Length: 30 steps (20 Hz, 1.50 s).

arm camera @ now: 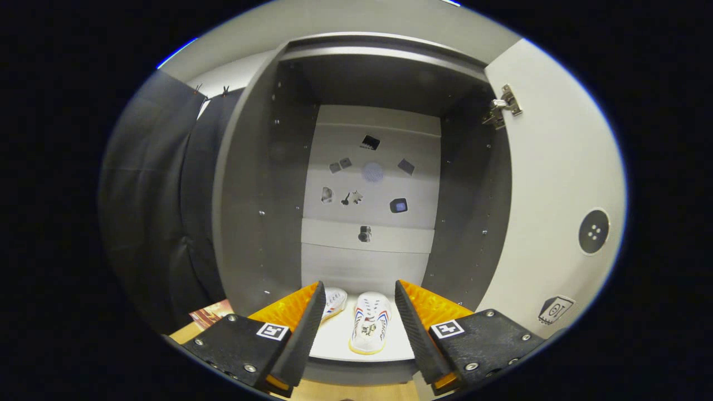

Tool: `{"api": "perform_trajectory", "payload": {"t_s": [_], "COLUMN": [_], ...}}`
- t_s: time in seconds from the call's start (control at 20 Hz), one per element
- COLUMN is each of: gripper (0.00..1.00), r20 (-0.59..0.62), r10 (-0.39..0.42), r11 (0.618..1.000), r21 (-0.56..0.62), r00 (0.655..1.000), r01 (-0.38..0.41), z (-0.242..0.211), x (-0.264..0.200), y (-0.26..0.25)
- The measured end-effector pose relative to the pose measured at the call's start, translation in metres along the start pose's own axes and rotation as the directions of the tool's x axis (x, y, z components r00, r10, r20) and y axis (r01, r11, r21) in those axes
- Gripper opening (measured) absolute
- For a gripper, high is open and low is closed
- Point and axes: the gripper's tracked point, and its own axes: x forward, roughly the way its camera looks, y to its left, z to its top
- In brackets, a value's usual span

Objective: Open the shoe cabinet door, grab the shoes and put them into the shoe cabinet, then close the shoe cabinet door.

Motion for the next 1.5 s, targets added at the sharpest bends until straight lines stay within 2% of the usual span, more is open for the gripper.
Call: {"api": "perform_trajectory", "payload": {"t_s": [0.15,0.35,0.45,0.7,1.0,1.1,1.25,1.35,1.5], "gripper": [0.88,0.93,0.93,0.93,0.93,0.93,0.91,0.93,0.93], "r20": [0.038,0.064,0.084,0.124,0.162,0.181,0.210,0.226,0.231], "r10": [0.005,0.030,-0.004,-0.006,-0.100,-0.159,-0.167,-0.235,-0.296], "r11": [0.999,0.998,0.999,0.998,0.994,0.986,0.982,0.971,0.955], "r21": [0.037,0.047,0.053,0.070,0.057,0.075,0.124,0.106,0.082], "r00": [0.999,0.997,0.996,0.992,0.982,0.971,0.963,0.945,0.927], "r01": [-0.006,-0.033,-0.001,-0.003,0.091,0.147,0.143,0.216,0.284], "z": [0.017,0.025,0.026,0.026,0.020,0.020,0.026,0.022,0.016], "x": [-0.035,-0.083,-0.103,-0.172,-0.248,-0.272,-0.306,-0.320,-0.329], "y": [-0.011,-0.022,-0.037,-0.063,-0.117,-0.143,-0.162,-0.192,-0.226]}}
